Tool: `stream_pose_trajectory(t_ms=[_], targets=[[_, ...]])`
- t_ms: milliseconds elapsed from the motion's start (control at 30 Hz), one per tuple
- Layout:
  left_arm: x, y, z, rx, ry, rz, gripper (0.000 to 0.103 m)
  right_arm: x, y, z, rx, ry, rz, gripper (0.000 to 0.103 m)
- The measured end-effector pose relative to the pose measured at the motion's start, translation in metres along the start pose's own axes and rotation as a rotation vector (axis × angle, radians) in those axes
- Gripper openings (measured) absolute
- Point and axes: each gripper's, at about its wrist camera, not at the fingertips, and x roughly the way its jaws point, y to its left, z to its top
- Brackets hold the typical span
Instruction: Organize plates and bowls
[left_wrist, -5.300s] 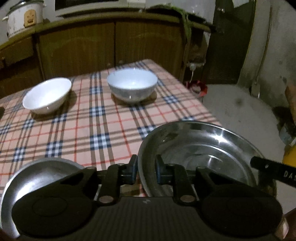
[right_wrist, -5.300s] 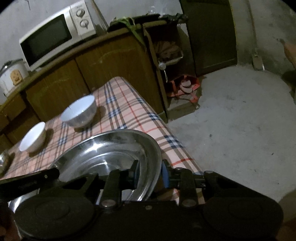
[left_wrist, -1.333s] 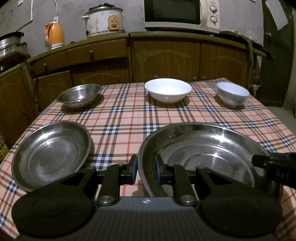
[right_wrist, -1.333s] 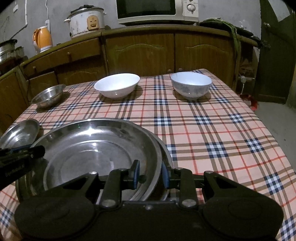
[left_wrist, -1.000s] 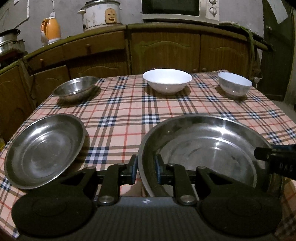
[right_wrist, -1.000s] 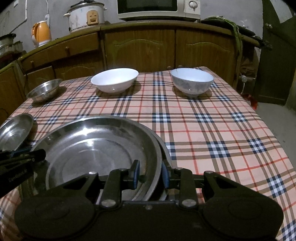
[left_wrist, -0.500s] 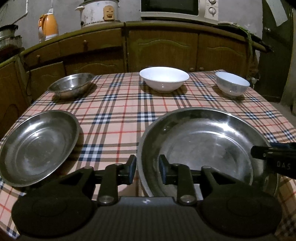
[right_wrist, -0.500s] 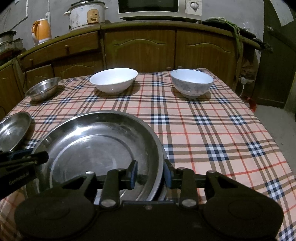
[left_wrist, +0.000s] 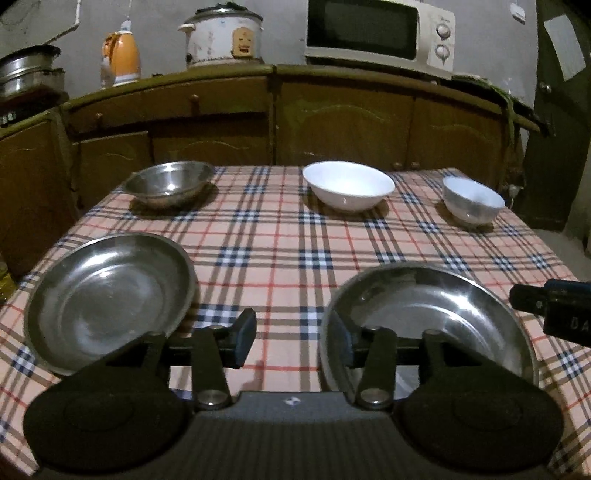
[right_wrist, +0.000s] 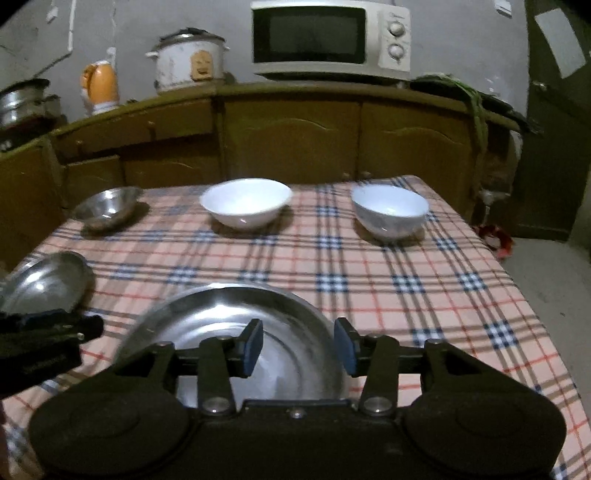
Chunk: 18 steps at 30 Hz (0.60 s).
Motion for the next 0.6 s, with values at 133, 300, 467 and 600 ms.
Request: stream_pose_trajectory(t_ms=[133,300,467,600], targets=[[-0.010,0.011,0.004,-0.020,-0.015,0.023,0.056,-0.006,0.016,0.005,-0.020,-0.013,0.032,0.060],[-0.020,0.029,0.008,-0.044,-0.022,0.052,0.059,-0.009,0.037,0.008,-0.036,-0.003,0.075,0.061],[-0.029,0.047,0.011,-0.063,-0.036,0.084,0.066,-0.010,0.063,0.012,-0.067,0.003,0.119,0.063],[-0.032,0.062,0.012,-0.079,-0.033,0.098,0.066,-0.006,0.085,0.015,-0.096,0.008,0.155,0.063]])
